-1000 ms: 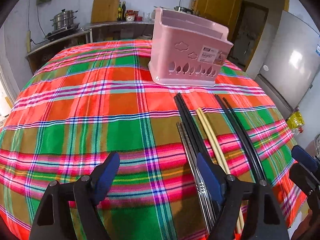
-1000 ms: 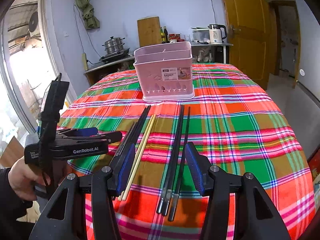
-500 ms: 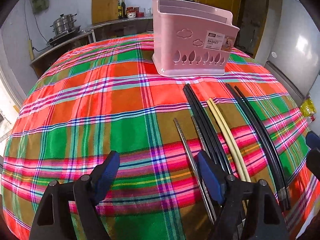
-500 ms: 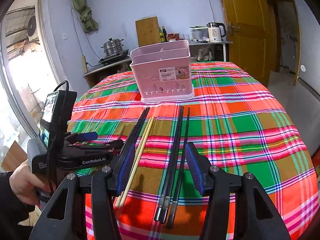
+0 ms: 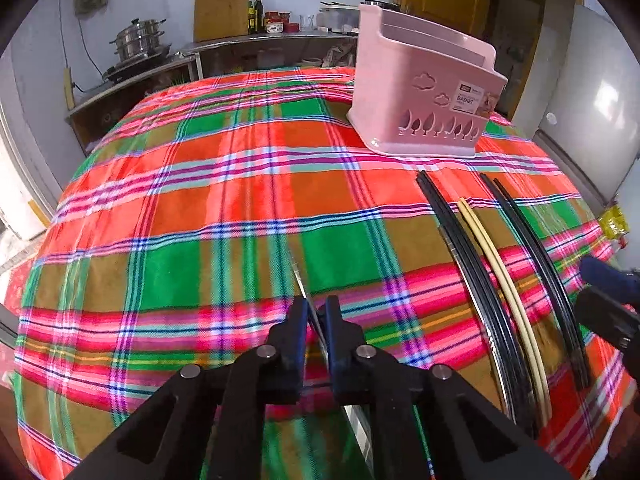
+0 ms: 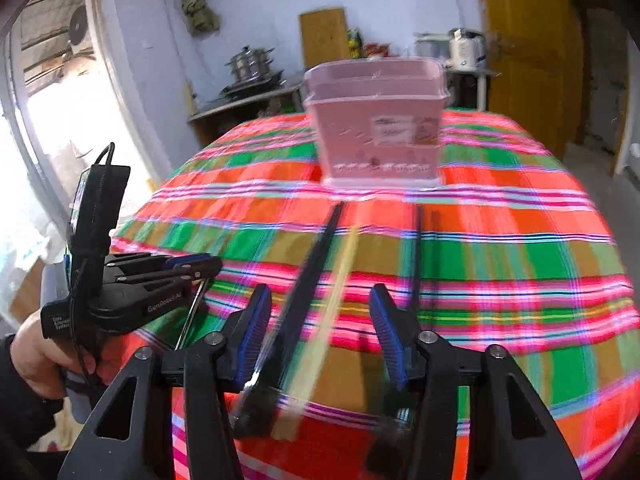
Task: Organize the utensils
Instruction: 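Lift the silver utensils with both tools toward the pink basket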
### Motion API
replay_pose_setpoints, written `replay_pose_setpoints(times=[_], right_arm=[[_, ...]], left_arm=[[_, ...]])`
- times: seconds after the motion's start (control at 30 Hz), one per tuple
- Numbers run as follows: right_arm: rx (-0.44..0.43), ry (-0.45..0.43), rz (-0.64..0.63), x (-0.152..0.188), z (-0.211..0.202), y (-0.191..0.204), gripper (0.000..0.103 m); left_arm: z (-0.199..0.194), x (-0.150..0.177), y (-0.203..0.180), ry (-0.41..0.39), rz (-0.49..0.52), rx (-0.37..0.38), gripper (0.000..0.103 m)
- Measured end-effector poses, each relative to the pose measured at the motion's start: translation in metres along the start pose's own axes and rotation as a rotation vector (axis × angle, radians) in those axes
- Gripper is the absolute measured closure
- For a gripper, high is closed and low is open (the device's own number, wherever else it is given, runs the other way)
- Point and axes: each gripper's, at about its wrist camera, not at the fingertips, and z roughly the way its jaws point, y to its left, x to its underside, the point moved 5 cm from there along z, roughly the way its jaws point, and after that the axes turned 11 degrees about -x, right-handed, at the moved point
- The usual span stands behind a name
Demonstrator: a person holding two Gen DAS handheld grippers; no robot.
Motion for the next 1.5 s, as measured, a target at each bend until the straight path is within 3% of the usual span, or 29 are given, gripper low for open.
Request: replay_pose_setpoints(times=[0.17, 0.37, 0.87, 1.07, 1.23, 1.33, 1.5], right_arm=[[-0.049, 0.082, 0.009, -0.006, 0.038, 0.010, 0.068], [-0.079, 0.134, 0.044, -0.012, 0.070, 0.010, 0.070], [0.025, 0.209, 0.070, -0.019, 0.098, 0.005, 0.072], [0.052, 0.255, 0.065, -0.028, 0.107, 0.001, 0.084], [0.059, 0.283, 0.057, -0.035, 0.116, 0.000, 0.085], [0.067, 0.291, 0.065, -0.035, 0.116, -0.004, 0.095], [0.052, 0.299, 0.056, -0.036, 0.116, -0.006, 0.096]], left_arm=[[-0.003, 0.007, 0.018, 0.005, -0.029, 0.018, 0.095], [-0.005, 0.015, 0.040, 0.004, -0.081, 0.035, 0.095], [-0.003, 0.013, 0.050, 0.018, -0.131, 0.103, 0.095], [0.006, 0.002, 0.053, 0.065, -0.153, 0.155, 0.095], [0.011, -0.006, 0.050, 0.104, -0.136, 0.143, 0.095], [0.010, -0.005, 0.048, 0.119, -0.122, 0.128, 0.095], [0.011, -0.008, 0.044, 0.128, -0.080, 0.093, 0.095]])
